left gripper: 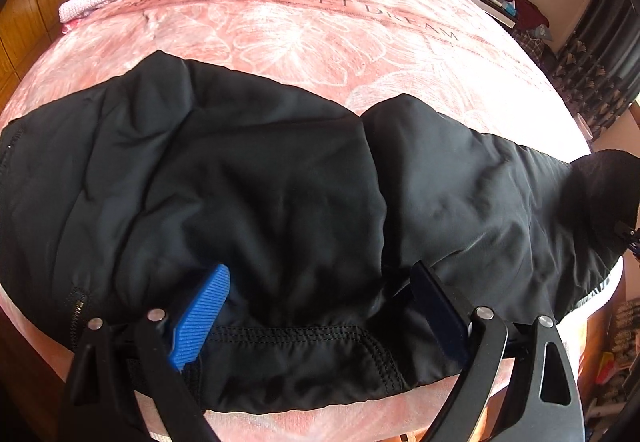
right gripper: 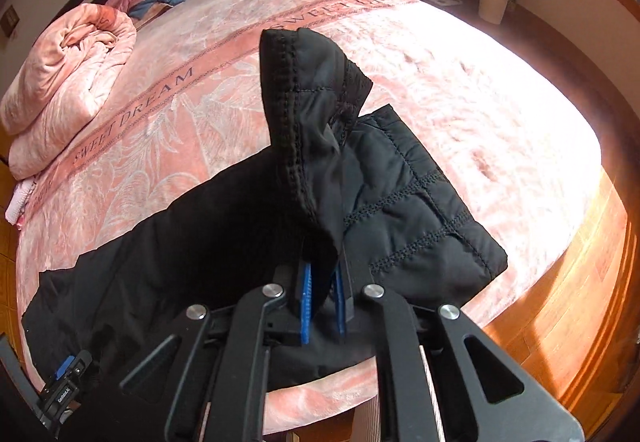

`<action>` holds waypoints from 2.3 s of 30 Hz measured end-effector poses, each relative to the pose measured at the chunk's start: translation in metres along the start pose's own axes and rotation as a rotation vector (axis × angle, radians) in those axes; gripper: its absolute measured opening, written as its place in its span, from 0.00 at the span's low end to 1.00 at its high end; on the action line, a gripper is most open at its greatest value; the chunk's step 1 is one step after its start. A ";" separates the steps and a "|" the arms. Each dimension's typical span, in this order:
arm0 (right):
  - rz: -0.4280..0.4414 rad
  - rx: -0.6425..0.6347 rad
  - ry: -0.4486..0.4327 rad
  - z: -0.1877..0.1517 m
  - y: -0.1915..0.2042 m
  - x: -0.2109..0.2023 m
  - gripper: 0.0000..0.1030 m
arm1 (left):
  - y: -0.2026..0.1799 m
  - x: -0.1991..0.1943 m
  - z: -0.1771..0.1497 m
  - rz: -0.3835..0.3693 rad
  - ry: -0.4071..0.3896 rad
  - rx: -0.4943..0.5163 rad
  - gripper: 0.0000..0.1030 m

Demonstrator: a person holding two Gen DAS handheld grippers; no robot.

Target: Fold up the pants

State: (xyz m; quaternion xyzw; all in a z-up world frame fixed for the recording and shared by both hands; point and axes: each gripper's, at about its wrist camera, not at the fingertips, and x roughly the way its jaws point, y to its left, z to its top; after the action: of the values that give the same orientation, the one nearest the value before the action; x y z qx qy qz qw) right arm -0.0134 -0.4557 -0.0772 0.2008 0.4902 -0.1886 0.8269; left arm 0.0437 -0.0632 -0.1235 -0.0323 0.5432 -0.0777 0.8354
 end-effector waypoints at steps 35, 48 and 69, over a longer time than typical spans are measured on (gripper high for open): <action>0.183 0.165 0.134 -0.026 -0.121 0.020 0.11 | -0.039 0.006 -0.014 0.012 0.035 0.053 0.90; 0.211 0.255 0.106 -0.019 -0.159 0.008 0.50 | -0.104 0.004 -0.013 -0.089 0.034 0.102 0.90; 0.382 0.195 0.105 -0.006 -0.147 0.031 0.20 | -0.134 0.037 -0.011 -0.050 0.080 0.113 0.94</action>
State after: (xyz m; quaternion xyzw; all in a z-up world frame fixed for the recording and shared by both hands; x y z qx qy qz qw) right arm -0.0786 -0.5811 -0.1287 0.3787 0.4651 -0.0643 0.7976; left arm 0.0356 -0.2014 -0.1425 0.0045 0.5701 -0.1301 0.8112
